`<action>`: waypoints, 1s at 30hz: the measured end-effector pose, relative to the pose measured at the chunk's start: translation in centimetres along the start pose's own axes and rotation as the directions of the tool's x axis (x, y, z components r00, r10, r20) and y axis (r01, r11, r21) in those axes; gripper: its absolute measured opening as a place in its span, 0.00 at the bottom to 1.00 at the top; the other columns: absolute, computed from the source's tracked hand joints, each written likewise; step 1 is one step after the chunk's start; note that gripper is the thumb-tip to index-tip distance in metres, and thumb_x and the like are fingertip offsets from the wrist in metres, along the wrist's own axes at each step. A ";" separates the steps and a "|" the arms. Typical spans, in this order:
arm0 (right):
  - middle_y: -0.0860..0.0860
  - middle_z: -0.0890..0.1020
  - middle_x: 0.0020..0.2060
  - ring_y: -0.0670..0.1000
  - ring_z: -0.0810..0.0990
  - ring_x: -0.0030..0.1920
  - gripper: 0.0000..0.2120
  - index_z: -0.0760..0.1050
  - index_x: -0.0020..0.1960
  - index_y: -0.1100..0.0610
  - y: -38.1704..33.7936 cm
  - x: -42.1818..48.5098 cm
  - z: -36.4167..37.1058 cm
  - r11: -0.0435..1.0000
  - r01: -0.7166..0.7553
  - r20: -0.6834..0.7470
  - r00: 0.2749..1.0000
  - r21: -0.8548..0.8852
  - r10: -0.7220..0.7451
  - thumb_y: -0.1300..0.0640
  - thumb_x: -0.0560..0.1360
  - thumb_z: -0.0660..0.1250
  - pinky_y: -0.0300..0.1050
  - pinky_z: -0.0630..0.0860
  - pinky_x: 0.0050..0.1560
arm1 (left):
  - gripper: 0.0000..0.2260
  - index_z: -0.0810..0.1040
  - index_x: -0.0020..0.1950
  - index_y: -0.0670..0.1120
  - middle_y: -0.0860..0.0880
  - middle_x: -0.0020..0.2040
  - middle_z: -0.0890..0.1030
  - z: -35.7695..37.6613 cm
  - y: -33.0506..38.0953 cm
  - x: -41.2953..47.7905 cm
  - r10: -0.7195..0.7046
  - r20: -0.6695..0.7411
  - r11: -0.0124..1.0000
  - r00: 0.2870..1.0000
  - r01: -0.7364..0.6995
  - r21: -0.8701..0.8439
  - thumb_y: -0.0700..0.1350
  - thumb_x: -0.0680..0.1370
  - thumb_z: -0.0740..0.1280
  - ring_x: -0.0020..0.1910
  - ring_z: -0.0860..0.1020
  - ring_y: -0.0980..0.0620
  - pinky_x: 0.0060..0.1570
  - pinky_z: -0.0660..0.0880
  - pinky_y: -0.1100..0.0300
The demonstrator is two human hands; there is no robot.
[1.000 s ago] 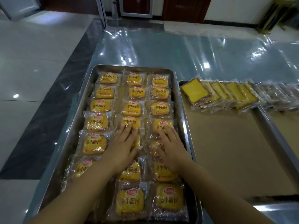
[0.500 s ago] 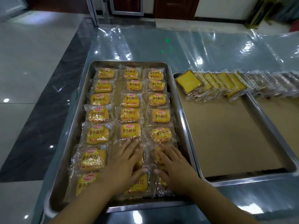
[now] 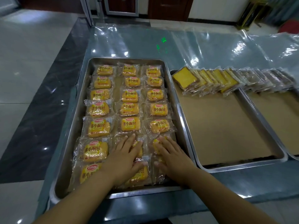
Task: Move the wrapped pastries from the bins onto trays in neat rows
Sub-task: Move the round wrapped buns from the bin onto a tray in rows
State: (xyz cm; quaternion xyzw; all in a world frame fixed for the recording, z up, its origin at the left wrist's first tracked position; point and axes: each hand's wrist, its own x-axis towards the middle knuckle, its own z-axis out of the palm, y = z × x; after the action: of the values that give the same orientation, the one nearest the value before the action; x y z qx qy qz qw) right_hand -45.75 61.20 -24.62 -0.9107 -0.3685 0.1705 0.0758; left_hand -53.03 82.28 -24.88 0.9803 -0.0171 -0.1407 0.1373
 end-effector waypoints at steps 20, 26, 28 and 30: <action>0.50 0.38 0.76 0.59 0.37 0.74 0.28 0.39 0.75 0.44 -0.2 6.1 -1.9 0.979 -0.166 0.080 0.981 -0.120 0.176 0.40 0.79 0.45 0.60 0.46 0.71 | 0.23 0.57 0.75 0.55 0.53 0.77 0.50 -2.3 -1.5 5.0 -0.051 -0.100 0.998 0.994 0.048 -0.041 0.58 0.80 0.49 0.75 0.44 0.48 0.72 0.49 0.49; 0.50 0.41 0.76 0.60 0.40 0.74 0.26 0.45 0.75 0.42 -0.1 6.8 -2.5 0.983 -0.176 0.079 0.981 -0.042 0.179 0.40 0.79 0.47 0.64 0.45 0.70 | 0.22 0.59 0.74 0.57 0.55 0.77 0.51 -2.8 -1.9 5.1 -0.047 -0.085 0.996 0.995 0.040 -0.081 0.58 0.80 0.50 0.75 0.46 0.48 0.72 0.49 0.47; 0.50 0.48 0.76 0.59 0.45 0.73 0.23 0.52 0.73 0.40 0.0 6.8 -3.1 0.984 -0.179 -0.019 0.984 0.018 0.180 0.42 0.79 0.50 0.64 0.49 0.69 | 0.21 0.63 0.72 0.56 0.54 0.76 0.57 -3.5 -2.1 5.0 -0.034 -0.141 0.992 0.989 0.017 -0.123 0.57 0.80 0.53 0.73 0.50 0.49 0.71 0.52 0.49; 0.50 0.57 0.73 0.58 0.52 0.72 0.20 0.59 0.70 0.42 -0.2 7.0 -4.0 0.980 -0.173 -0.139 0.973 0.093 0.185 0.45 0.79 0.54 0.62 0.54 0.68 | 0.19 0.68 0.69 0.56 0.54 0.73 0.63 -4.3 -2.5 4.7 -0.043 -0.225 0.986 0.973 0.005 -0.168 0.56 0.79 0.56 0.70 0.55 0.51 0.68 0.57 0.53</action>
State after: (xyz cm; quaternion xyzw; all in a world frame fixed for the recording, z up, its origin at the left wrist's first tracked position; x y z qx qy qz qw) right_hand -39.73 66.18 -22.64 -0.9466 -0.2709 0.1238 0.1236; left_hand -47.32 85.47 -22.91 0.9753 0.0223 -0.0297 0.2178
